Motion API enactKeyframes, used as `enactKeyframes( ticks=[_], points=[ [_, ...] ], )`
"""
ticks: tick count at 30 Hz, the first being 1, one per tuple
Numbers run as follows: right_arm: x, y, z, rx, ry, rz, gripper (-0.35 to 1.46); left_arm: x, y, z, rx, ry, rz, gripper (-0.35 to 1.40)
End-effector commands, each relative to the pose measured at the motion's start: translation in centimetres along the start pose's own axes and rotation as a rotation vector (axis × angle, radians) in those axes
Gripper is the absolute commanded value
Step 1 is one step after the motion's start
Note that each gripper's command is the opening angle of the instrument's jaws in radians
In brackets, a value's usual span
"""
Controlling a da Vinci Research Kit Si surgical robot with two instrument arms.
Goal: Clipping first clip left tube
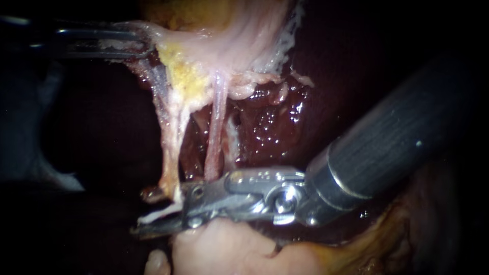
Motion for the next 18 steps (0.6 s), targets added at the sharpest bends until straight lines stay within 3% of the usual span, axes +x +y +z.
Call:
enactKeyframes(
  ticks=[1, 9, 14, 18],
  points=[
    [-0.01, 0.00, -0.01, 0.000, -0.001, 0.002, 0.27, 0.00, 0.00, 0.00, 0.000, 0.000, 0.000, -0.35],
    [-0.04, 0.01, -0.06, 0.002, -0.001, 0.001, 0.02, 0.01, 0.00, 0.00, -0.001, 0.000, 0.000, -0.35],
    [-0.06, -0.01, -0.11, 0.003, -0.001, 0.059, -0.33, 0.01, 0.00, -0.01, -0.001, 0.000, 0.000, -0.35],
    [-0.07, -0.01, -0.13, 0.004, -0.002, 0.077, -0.35, 0.01, 0.00, -0.01, -0.001, 0.000, 0.000, -0.35]
  ],
)
